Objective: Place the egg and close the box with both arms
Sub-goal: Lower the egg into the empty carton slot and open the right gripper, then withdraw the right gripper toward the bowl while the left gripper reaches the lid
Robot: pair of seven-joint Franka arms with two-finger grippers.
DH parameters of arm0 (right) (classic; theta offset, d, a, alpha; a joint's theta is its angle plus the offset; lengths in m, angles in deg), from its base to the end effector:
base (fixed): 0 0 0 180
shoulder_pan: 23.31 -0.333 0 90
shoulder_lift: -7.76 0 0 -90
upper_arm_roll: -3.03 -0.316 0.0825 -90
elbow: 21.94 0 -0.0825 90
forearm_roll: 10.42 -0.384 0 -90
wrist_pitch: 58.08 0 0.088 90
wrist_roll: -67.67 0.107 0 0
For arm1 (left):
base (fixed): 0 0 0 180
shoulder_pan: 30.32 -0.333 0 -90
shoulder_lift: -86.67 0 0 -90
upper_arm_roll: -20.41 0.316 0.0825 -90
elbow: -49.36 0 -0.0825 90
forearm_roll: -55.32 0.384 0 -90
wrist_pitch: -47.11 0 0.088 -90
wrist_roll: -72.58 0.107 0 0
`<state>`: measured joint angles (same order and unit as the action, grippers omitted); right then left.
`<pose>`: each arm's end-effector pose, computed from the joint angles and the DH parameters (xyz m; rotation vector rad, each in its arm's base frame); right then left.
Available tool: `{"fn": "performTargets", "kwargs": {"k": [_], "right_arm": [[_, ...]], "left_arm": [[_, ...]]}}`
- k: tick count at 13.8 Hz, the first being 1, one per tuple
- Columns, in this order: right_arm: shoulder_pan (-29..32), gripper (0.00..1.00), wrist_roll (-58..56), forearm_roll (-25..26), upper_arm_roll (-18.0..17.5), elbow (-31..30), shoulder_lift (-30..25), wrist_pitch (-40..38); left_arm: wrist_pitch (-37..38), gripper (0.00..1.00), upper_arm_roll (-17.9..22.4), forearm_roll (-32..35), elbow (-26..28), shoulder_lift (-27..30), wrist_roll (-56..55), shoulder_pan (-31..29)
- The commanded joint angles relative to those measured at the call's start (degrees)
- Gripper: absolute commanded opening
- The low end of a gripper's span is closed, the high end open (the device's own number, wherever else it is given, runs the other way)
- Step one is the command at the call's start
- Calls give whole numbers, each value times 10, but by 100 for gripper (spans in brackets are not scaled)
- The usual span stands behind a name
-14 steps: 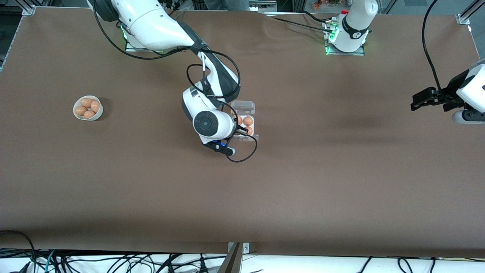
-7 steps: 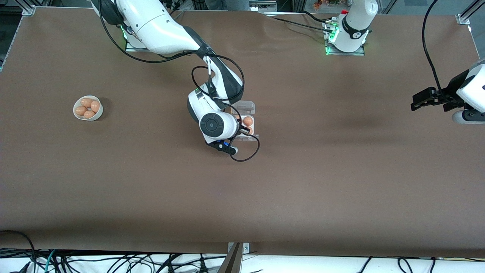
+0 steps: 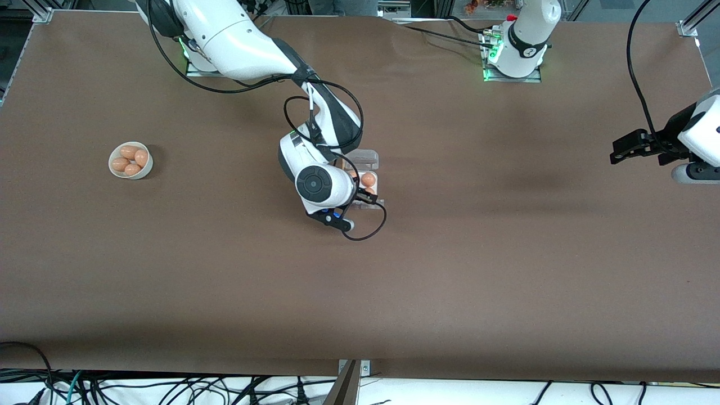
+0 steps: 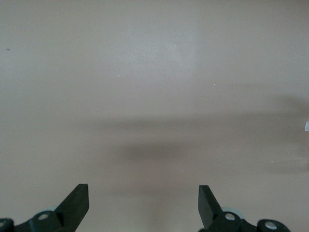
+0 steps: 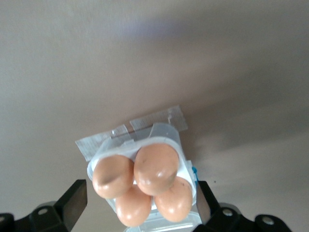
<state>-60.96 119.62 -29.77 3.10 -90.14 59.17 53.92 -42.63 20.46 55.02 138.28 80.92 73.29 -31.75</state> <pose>0.5792 0.4738 0.2331 -2.9248 0.5912 0.4618 0.5815 0.0144 0.5759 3.1318 0.0214 -0.1346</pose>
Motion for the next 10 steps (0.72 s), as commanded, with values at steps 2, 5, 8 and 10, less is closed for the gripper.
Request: {"fn": "performTargets", "kwargs": {"k": [2,5,8,10], "right_arm": [[35,100,-27,3,34,10,-17,-33],[78,100,-91,13,46,10,-39,-83],[92,100,-175,48,89,10,-54,-113],[98,100,-232,48,124,10,-71,-123]], "left_arm": [[13,100,-4,6,-8,-1,3,1],[27,100,-24,-3,-8,-1,-4,13],[57,80,-72,-79,-9,-13,-86,15],[70,63,-110,-121,-9,-16,-157,15]]}}
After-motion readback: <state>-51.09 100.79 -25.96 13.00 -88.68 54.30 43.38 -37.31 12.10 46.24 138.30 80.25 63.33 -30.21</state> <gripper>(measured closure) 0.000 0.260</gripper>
